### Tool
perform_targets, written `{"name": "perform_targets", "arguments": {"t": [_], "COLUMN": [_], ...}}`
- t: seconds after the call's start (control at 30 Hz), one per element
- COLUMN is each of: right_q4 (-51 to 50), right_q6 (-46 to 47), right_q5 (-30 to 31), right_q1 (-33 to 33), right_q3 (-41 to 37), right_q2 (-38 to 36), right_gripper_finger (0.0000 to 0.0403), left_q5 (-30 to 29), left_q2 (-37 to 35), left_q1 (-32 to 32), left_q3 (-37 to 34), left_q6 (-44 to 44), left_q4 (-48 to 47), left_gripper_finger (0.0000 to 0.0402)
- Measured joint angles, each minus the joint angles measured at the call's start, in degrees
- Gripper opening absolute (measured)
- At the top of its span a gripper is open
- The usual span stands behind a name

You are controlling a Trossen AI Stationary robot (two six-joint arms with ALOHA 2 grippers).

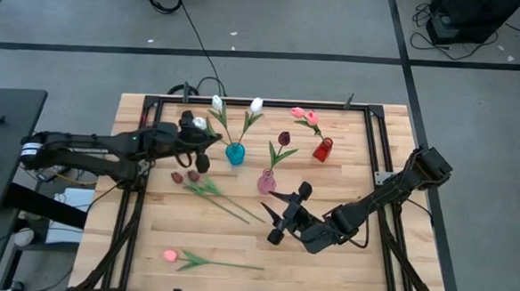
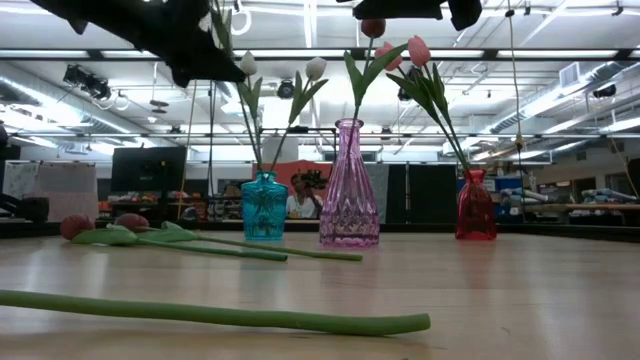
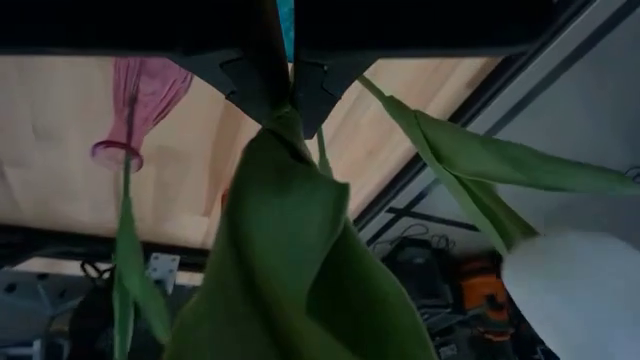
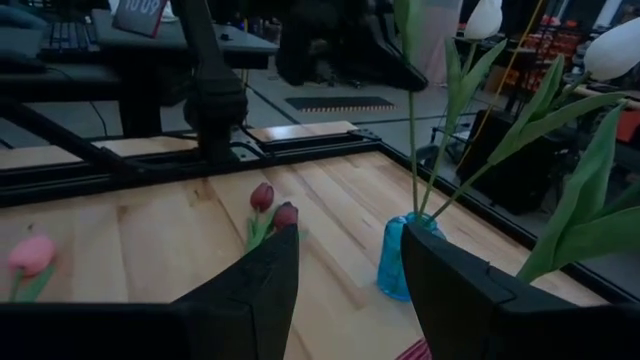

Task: Sort flowers into vase by color
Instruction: Put the white tulip into the blue vase

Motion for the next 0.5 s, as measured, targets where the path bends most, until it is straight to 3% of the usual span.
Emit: {"name": "perform_targets", "arguments": {"t": [0.5], "right_q4": [0.0], "right_q6": [1.2], "right_q5": [-2.6], "right_q1": [0.0], "right_q3": [0.0], "right_q2": [0.0], "right_gripper_finger": [0.0187], "left_q5": [6.2], "left_q2": [15.0], "left_q1": [6.9], "left_q3": [0.0], "left_q6": [1.5], "left_q4": [9.4], "left_gripper_finger": [0.0008]}}
